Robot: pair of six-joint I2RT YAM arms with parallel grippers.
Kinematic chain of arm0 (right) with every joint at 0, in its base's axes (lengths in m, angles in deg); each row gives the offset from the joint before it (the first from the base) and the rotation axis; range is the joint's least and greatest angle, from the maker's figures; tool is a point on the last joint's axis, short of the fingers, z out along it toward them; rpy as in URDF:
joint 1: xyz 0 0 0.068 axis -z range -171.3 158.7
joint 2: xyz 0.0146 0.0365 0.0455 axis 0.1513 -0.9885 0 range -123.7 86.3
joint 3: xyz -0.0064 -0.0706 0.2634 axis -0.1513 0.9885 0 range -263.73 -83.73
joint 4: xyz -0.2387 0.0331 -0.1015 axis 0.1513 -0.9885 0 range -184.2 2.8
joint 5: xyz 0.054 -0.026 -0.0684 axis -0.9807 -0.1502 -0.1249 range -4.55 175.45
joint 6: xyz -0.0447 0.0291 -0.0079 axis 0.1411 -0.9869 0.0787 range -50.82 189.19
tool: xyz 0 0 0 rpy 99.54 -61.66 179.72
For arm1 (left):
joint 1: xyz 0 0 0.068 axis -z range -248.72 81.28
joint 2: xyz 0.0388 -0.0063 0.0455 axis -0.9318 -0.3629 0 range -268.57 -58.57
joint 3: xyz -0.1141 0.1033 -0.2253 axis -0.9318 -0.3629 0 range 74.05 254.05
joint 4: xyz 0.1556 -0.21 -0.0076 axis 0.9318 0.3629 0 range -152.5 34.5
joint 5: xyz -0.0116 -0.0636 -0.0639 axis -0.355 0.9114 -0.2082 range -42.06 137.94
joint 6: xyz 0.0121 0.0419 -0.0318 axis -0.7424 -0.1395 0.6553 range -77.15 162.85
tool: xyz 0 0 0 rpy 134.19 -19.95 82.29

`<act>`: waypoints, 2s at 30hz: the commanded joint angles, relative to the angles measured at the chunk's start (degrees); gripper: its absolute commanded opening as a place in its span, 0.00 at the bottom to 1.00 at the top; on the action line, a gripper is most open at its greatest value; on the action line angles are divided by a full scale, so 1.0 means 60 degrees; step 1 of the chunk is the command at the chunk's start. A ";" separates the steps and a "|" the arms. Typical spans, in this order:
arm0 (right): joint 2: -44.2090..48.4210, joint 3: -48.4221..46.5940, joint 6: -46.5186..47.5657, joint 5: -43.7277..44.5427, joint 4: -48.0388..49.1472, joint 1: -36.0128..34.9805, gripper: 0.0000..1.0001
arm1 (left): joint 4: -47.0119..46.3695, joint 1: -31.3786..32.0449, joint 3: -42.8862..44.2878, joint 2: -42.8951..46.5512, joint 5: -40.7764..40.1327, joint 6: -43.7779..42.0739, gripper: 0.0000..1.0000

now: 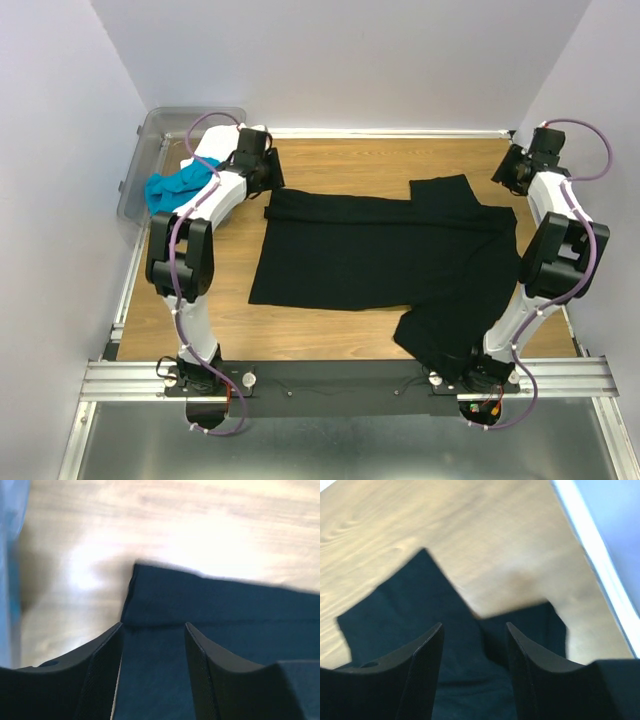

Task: Fold and stack the t-shirts
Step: Fold the tshirt

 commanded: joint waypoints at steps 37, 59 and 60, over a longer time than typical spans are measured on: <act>-0.5135 -0.3605 0.1796 -0.2035 -0.0081 -0.1499 0.27 | 0.0235 0.1017 -0.0679 0.0072 -0.1306 -0.0554 0.63; 0.1893 0.1592 0.0347 -0.2635 -0.0623 -0.1894 0.01 | -0.0190 0.1032 -0.2128 0.1199 -0.1570 -0.0262 0.62; 0.2215 0.1900 0.0114 -0.2853 -0.0681 -0.1894 0.01 | -0.0190 0.1046 -0.2173 0.1287 -0.1584 -0.0218 0.62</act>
